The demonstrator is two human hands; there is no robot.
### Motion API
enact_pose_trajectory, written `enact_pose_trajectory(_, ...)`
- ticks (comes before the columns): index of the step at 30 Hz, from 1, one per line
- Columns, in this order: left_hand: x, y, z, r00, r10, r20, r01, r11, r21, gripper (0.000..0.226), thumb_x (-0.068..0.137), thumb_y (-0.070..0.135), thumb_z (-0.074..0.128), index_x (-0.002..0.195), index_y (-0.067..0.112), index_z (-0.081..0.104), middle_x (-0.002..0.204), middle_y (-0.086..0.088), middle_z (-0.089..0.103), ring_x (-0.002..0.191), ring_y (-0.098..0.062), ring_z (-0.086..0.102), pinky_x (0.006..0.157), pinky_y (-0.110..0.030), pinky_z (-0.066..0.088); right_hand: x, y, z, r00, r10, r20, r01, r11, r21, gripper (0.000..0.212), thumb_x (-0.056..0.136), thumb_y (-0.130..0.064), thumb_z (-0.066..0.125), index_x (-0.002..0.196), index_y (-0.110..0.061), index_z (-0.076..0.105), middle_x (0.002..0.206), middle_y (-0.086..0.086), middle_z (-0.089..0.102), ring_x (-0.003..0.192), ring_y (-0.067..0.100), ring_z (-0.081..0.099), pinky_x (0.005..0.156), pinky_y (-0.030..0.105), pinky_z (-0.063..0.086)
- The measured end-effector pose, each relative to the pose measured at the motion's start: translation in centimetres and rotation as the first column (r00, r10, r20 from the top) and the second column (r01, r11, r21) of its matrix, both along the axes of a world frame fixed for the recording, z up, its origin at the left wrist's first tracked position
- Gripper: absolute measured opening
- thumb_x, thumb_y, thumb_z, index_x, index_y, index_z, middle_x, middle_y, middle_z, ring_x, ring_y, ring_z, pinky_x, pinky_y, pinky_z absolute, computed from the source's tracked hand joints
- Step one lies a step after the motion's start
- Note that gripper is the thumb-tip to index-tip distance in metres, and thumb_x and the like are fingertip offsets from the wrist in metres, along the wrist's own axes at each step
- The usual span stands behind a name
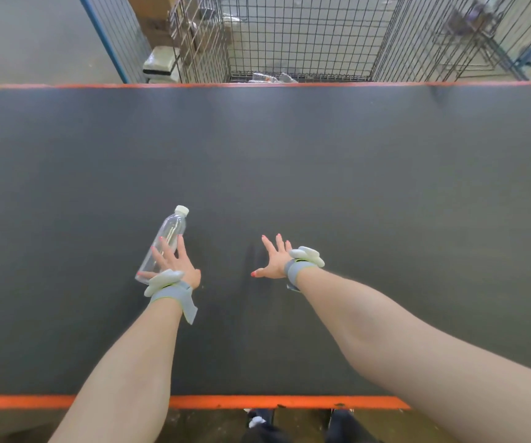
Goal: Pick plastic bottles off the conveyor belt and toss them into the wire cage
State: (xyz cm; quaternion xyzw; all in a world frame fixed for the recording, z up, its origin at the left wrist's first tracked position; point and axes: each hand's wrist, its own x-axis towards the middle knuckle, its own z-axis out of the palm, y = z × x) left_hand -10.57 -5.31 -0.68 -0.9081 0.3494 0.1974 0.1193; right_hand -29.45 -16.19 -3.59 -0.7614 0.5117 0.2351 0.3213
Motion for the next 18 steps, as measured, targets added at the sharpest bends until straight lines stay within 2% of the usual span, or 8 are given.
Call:
enact_pose_trajectory(4, -0.9, -1.7, -1.9, 0.997, 0.039, -0.066, -0.040, 0.999, -0.025, 0.096, 0.094, 0.032, 0.056, 0.149, 0.030, -0.022, 0.159, -0.009, -0.019, 0.147, -0.036, -0.003, 0.110, -0.066, 0.021, -0.1, -1.1, -0.8, 0.997, -0.039, 0.068, 0.038, 0.999, 0.017, 0.099, 0.087, -0.053, 0.061, 0.152, -0.037, -0.012, 0.161, 0.001, -0.019, 0.149, 0.027, -0.012, 0.120, 0.048, 0.008)
enact_pose_trajectory(5, -1.5, -2.3, -2.3, 0.994, 0.051, -0.093, -0.055, 0.998, -0.042, 0.096, 0.094, 0.027, 0.057, 0.149, 0.029, -0.022, 0.159, -0.012, -0.010, 0.145, -0.037, 0.009, 0.112, -0.059, 0.025, -0.2, -1.5, -0.9, 0.996, -0.043, 0.079, 0.042, 0.999, 0.019, 0.098, 0.088, -0.052, 0.060, 0.152, -0.036, -0.012, 0.161, 0.002, -0.018, 0.149, 0.027, -0.012, 0.121, 0.048, 0.008)
enact_pose_trajectory(7, -2.6, -3.8, -2.7, 0.992, 0.056, -0.111, -0.067, 0.993, -0.093, 0.094, 0.095, 0.021, 0.056, 0.151, 0.026, -0.018, 0.152, -0.017, 0.017, 0.129, -0.035, 0.036, 0.107, -0.045, 0.034, -0.5, -2.6, -0.9, 0.995, -0.053, 0.084, 0.052, 0.999, 0.012, 0.096, 0.089, -0.049, 0.060, 0.153, -0.035, -0.011, 0.161, 0.003, -0.017, 0.149, 0.027, -0.011, 0.121, 0.048, 0.007)
enact_pose_trajectory(9, -3.5, -5.8, -2.6, 0.984, 0.053, -0.168, -0.081, 0.984, -0.160, 0.087, 0.097, 0.028, 0.053, 0.152, 0.025, -0.014, 0.138, -0.019, 0.033, 0.117, -0.035, 0.044, 0.103, -0.043, 0.034, -0.6, -3.8, -0.7, 0.994, -0.073, 0.084, 0.072, 0.997, 0.009, 0.095, 0.090, -0.048, 0.060, 0.153, -0.034, -0.011, 0.161, 0.004, -0.017, 0.149, 0.028, -0.011, 0.121, 0.047, 0.007)
enact_pose_trajectory(11, -3.9, -9.0, -2.0, 0.953, 0.085, -0.292, -0.161, 0.955, -0.247, 0.083, 0.097, 0.033, 0.050, 0.153, 0.025, -0.011, 0.133, -0.022, 0.038, 0.118, -0.040, 0.044, 0.104, -0.045, 0.032, -0.6, -5.8, -0.2, 0.989, -0.114, 0.098, 0.114, 0.993, 0.001, 0.095, 0.091, -0.047, 0.059, 0.153, -0.034, -0.011, 0.162, 0.004, -0.016, 0.149, 0.027, -0.011, 0.121, 0.047, 0.007)
enact_pose_trajectory(14, -4.0, -15.1, -0.8, 0.823, 0.158, -0.546, -0.380, 0.867, -0.322, 0.082, 0.096, 0.035, 0.049, 0.152, 0.029, -0.009, 0.139, -0.023, 0.036, 0.124, -0.042, 0.043, 0.107, -0.046, 0.032, -0.7, -10.2, 0.7, 0.980, -0.153, 0.126, 0.157, 0.987, -0.020, 0.094, 0.091, -0.045, 0.060, 0.154, -0.034, -0.009, 0.162, 0.005, -0.013, 0.149, 0.029, -0.009, 0.121, 0.047, 0.006)
enact_pose_trajectory(16, -4.2, -18.9, 0.1, 0.697, 0.170, -0.696, -0.513, 0.797, -0.319, 0.081, 0.095, 0.036, 0.050, 0.152, 0.032, -0.007, 0.142, -0.020, 0.036, 0.126, -0.040, 0.044, 0.102, -0.046, 0.038, -0.4, -13.4, 1.4, 0.973, -0.182, 0.138, 0.189, 0.981, -0.035, 0.094, 0.091, -0.045, 0.060, 0.154, -0.034, -0.008, 0.162, 0.006, -0.012, 0.149, 0.030, -0.008, 0.121, 0.047, 0.006)
enact_pose_trajectory(18, -4.2, -22.6, 0.8, 0.599, 0.178, -0.781, -0.610, 0.734, -0.300, 0.080, 0.094, 0.034, 0.053, 0.152, 0.030, -0.002, 0.145, -0.016, 0.038, 0.127, -0.038, 0.045, 0.096, -0.043, 0.043, 0.0, -17.0, 2.0, 0.969, -0.204, 0.140, 0.212, 0.976, -0.042, 0.094, 0.091, -0.046, 0.060, 0.154, -0.033, -0.008, 0.162, 0.007, -0.011, 0.149, 0.030, -0.007, 0.121, 0.047, 0.006)
